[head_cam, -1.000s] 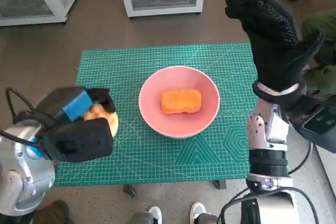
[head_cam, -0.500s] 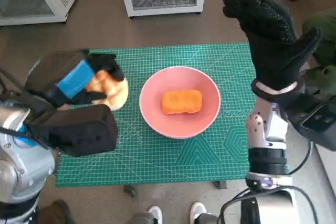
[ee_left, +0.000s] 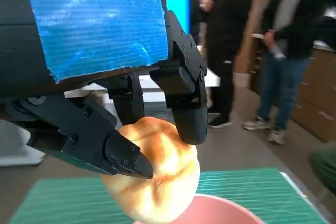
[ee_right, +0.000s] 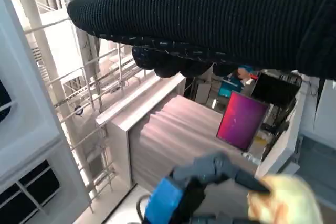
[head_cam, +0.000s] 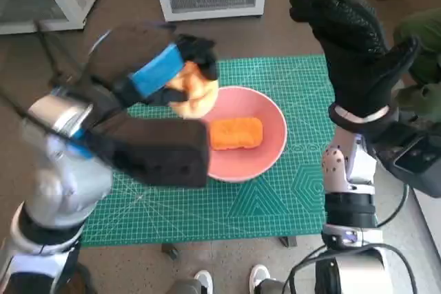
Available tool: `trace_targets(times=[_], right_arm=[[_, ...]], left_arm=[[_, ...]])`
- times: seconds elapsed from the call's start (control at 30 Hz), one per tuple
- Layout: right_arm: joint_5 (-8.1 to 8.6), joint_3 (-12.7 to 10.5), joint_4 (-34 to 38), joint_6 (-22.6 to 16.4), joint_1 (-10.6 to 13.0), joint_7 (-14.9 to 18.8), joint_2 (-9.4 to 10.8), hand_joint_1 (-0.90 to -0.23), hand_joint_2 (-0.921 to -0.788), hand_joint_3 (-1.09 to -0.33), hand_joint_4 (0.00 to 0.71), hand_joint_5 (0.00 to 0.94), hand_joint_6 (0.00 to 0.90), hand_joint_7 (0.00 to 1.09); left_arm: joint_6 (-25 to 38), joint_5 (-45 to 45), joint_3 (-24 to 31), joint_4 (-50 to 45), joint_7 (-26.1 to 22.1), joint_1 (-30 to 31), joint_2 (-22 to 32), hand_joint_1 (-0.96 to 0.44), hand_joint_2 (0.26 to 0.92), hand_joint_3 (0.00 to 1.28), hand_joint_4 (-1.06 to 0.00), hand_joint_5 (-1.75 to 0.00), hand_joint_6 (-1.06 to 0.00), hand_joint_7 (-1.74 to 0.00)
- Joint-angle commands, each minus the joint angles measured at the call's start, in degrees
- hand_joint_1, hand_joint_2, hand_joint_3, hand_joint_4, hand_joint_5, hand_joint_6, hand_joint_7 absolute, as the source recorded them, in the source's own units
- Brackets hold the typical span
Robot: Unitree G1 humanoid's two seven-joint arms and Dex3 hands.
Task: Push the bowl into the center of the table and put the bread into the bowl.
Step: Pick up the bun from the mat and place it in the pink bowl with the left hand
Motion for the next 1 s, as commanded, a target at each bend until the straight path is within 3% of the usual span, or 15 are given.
trace_targets(times=[0.03, 0.3, 0.63, 0.97, 1.0], right_arm=[[-0.61, 0.0, 0.2, 0.1, 0.8, 0.0, -0.5, -0.658, -0.921, -0.692, 0.279, 0.001, 0.229, 0.37], [-1.26, 0.0, -0.6, 0.2, 1.5, -0.8, -0.9, -0.661, -0.921, -0.692, 0.278, 0.001, 0.229, 0.37], [-2.04, 0.3, -1.8, 0.3, 2.4, -1.9, -0.9, -0.663, -0.921, -0.692, 0.275, 0.000, 0.228, 0.37], [-2.25, 0.5, -2.6, 0.9, 2.9, -2.6, -0.8, -0.662, -0.921, -0.692, 0.275, 0.000, 0.229, 0.37], [-2.24, 0.5, -2.7, 1.0, 2.9, -2.6, -0.7, -0.662, -0.921, -0.692, 0.275, 0.000, 0.231, 0.38]], left_arm=[[-3.0, -0.4, -2.1, 5.5, 2.8, -2.3, -3.0, 0.00, 0.905, 0.04, -0.73, -1.26, -0.74, -0.91], [-7.4, -0.2, -4.4, 14.5, 7.2, -3.9, -7.6, 0.00, 0.904, 0.04, -0.73, -1.23, -0.73, -0.96], [-12.7, -0.3, -6.2, 23.8, 11.5, -4.0, -10.3, 0.00, 0.903, 0.05, -0.71, -1.30, -0.75, -0.89], [-12.2, -0.8, -6.8, 29.1, 10.4, -3.6, -11.4, 0.00, 0.906, 0.08, -0.70, -1.31, -0.68, -0.96], [-11.6, -0.9, -6.6, 29.0, 9.8, -3.6, -11.5, 0.00, 0.911, 0.10, -0.66, -1.29, -0.64, -1.07]])
